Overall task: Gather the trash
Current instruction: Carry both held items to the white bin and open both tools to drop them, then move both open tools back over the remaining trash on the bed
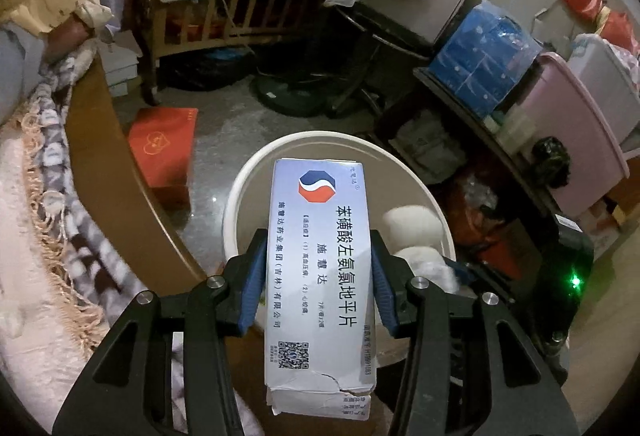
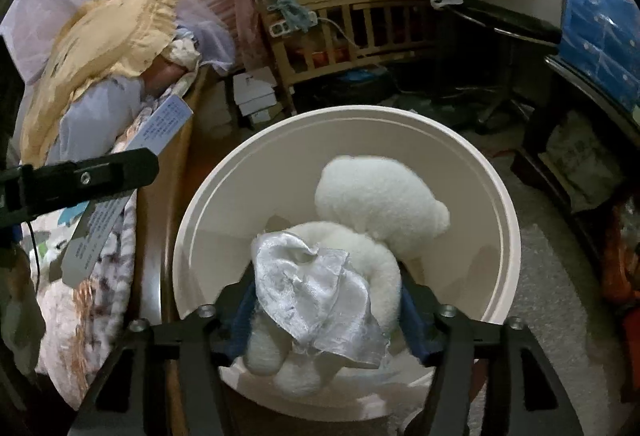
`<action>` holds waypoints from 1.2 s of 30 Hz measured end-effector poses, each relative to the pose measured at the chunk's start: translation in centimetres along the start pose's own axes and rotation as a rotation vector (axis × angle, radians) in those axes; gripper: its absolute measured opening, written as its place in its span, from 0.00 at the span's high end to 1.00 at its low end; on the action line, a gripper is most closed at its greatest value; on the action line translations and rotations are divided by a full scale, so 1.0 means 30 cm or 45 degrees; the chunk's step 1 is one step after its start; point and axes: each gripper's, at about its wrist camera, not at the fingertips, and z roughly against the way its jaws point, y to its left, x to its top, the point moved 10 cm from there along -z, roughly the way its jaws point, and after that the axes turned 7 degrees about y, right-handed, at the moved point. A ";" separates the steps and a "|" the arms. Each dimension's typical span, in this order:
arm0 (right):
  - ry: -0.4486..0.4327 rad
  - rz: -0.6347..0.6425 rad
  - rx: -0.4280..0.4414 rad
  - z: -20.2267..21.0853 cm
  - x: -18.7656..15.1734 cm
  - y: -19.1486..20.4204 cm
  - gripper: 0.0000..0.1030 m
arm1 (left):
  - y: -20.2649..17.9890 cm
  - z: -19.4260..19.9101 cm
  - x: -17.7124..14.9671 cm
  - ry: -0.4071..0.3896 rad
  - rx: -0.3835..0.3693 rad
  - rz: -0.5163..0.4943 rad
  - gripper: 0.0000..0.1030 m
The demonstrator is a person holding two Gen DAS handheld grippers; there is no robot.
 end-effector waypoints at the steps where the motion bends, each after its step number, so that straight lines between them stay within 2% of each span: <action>1: -0.010 -0.006 -0.003 0.003 0.004 -0.003 0.33 | 0.001 -0.001 0.001 -0.003 -0.004 0.004 0.46; 3: -0.031 -0.002 -0.012 0.014 0.009 -0.003 0.28 | 0.006 0.003 0.002 -0.016 -0.019 0.022 0.43; 8: -0.032 -0.002 0.002 0.022 0.002 0.007 0.28 | 0.037 0.022 -0.010 -0.004 0.002 0.049 0.42; 18: 0.002 0.046 0.050 0.023 -0.034 0.113 0.28 | 0.178 0.170 -0.075 -0.065 0.225 0.034 0.42; 30: -0.005 0.198 0.165 0.054 -0.051 0.422 0.28 | 0.404 0.369 -0.209 -0.116 0.437 0.088 0.42; 36: 0.023 0.273 0.244 0.046 -0.076 0.597 0.28 | 0.519 0.479 -0.296 -0.133 0.512 0.125 0.42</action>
